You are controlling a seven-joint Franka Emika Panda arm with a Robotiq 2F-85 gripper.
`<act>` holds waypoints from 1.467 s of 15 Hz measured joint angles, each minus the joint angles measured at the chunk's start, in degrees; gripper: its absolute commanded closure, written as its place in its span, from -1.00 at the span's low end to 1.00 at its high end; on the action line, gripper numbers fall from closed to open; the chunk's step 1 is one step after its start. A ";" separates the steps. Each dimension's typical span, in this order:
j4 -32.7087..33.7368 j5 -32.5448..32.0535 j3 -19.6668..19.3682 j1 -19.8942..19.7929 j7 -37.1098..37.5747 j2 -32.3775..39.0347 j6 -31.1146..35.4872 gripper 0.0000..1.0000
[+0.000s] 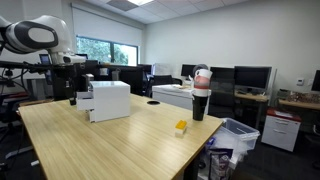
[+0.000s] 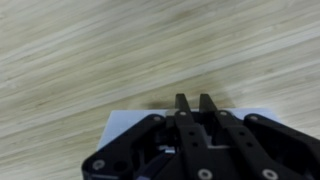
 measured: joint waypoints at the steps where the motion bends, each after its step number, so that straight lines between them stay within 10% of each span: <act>1: 0.00 0.00 0.19 0.09 0.00 -0.02 0.00 0.83; 14: 0.00 0.01 0.26 0.18 4.29 -0.18 -0.07 0.84; 15: 0.00 0.01 0.31 0.18 4.61 -0.18 -0.07 0.16; 22: 0.03 0.01 1.09 0.77 6.11 -0.56 -0.07 -0.43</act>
